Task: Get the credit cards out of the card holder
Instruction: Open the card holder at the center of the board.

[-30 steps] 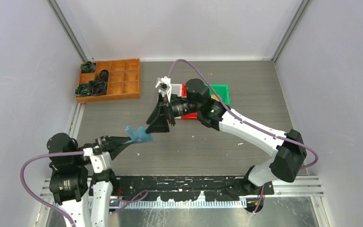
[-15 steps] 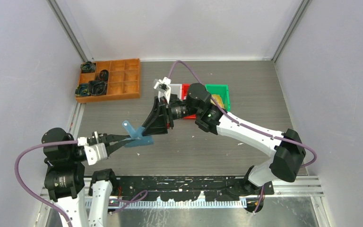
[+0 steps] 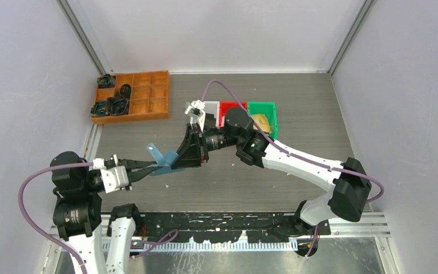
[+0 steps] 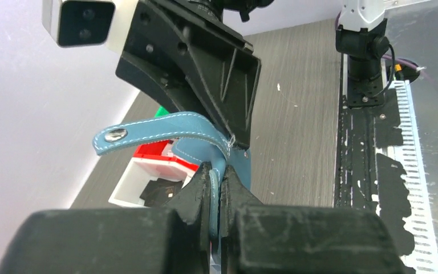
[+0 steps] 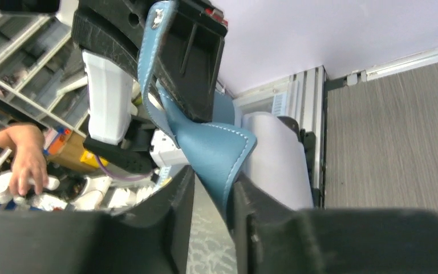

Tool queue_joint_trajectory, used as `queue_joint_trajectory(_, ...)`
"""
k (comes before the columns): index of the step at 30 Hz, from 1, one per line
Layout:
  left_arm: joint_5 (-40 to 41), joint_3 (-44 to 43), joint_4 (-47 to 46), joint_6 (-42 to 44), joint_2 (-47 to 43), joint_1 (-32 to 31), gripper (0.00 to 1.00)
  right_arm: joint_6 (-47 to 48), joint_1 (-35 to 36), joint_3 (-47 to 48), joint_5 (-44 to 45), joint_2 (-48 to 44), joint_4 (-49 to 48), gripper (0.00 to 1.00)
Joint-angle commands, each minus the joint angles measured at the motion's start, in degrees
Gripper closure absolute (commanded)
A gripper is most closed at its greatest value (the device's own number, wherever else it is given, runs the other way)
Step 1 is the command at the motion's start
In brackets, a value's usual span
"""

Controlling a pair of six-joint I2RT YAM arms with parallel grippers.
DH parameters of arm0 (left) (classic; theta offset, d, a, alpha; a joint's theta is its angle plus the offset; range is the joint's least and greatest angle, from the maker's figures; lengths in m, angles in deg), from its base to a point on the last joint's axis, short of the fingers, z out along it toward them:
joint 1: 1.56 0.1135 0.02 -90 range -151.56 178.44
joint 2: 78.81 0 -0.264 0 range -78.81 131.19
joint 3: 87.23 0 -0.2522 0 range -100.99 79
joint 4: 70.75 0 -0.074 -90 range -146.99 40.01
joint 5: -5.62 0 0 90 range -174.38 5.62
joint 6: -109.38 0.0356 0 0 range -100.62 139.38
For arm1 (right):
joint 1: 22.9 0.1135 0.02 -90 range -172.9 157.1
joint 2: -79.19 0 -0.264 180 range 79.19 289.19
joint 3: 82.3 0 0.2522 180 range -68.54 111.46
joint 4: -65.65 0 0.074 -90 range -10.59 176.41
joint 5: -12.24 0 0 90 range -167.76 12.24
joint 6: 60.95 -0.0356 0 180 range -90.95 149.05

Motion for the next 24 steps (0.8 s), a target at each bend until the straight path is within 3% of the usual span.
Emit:
queue_joint_trajectory(1,-0.48,-2.10,-2.48,-2.85,1.10,0.11,0.98,-0.15,1.62,1.12,3.36,-1.99,-7.36,0.84)
queue_joint_trajectory(2,-0.64,-2.13,-2.55,-4.12,1.20,0.11,0.84,0.35,1.92,1.78,3.76,-1.73,-7.23,0.97)
queue_joint_trajectory(4,0.52,-1.98,-4.15,-10.36,1.68,0.15,0.33,1.43,2.04,3.22,4.77,-1.73,-5.07,0.99)
queue_joint_trajectory(6,2.35,-1.84,-6.22,-17.04,2.75,0.16,0.05,6.19,2.03,4.36,6.49,-3.58,0.36,0.99)
queue_joint_trajectory(8,3.79,-2.10,-5.00,-20.88,4.27,0.15,0.01,14.25,1.93,5.20,9.34,-7.11,7.91,0.99)
queue_joint_trajectory(11,1.14,-2.90,3.41,-15.49,6.47,0.14,0.00,21.57,1.90,4.35,11.18,-13.50,10.47,1.00)
queue_joint_trajectory(14,-3.48,-2.09,4.91,-16.08,6.37,0.14,0.00,25.09,1.84,5.73,10.44,-16.01,15.12,0.99)
queue_joint_trajectory(18,-7.16,-1.77,3.24,-17.90,5.64,0.14,0.01,24.13,1.85,8.83,6.68,-15.53,17.54,0.99)
queue_joint_trajectory(24,-5.26,-2.98,1.36,-14.93,3.96,0.14,0.02,17.38,1.80,9.47,3.03,-12.98,10.97,0.99)
